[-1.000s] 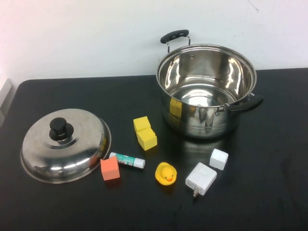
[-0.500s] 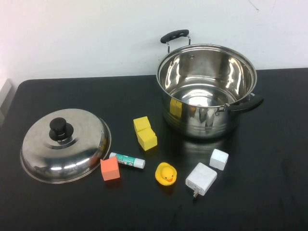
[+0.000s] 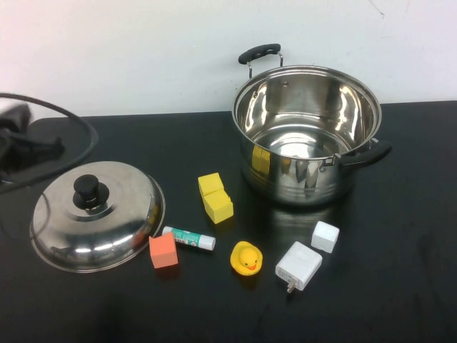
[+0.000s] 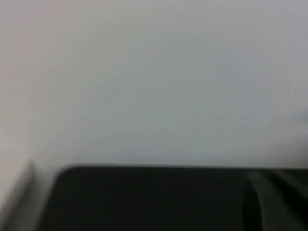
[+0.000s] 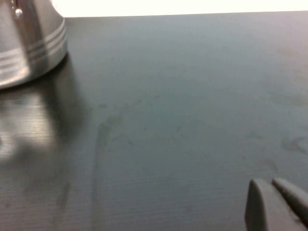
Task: Cover the pot
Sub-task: Pick up the pot lid
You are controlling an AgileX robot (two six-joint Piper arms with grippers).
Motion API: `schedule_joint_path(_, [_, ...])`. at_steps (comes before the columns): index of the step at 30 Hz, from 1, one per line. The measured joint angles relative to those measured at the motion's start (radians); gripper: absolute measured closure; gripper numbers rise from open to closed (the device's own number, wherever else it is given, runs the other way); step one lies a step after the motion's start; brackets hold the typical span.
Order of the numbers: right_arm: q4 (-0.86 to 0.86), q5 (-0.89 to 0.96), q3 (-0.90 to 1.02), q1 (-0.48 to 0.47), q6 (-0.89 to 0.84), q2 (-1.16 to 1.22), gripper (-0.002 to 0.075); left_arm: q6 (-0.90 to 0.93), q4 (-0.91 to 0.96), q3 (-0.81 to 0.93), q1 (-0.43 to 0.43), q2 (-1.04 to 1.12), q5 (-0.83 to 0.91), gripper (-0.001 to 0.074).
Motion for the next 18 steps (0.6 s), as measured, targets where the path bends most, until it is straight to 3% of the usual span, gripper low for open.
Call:
schedule_joint_path(4, [0.0, 0.0, 0.0, 0.0, 0.0, 0.0, 0.0728, -0.212, 0.084, 0.0, 0.0, 0.097, -0.002, 0.0736])
schedule_joint_path(10, [0.0, 0.0, 0.0, 0.0, 0.0, 0.0, 0.0728, -0.179, 0.192, 0.0, 0.0, 0.246, -0.118, 0.069])
schedule_joint_path(13, [0.0, 0.0, 0.0, 0.0, 0.0, 0.0, 0.0728, -0.13, 0.254, -0.001, 0.0, 0.311, -0.221, 0.0562])
schedule_joint_path(18, [0.0, 0.0, 0.0, 0.0, 0.0, 0.0, 0.0728, -0.085, 0.288, -0.002, 0.0, 0.387, -0.276, 0.0279])
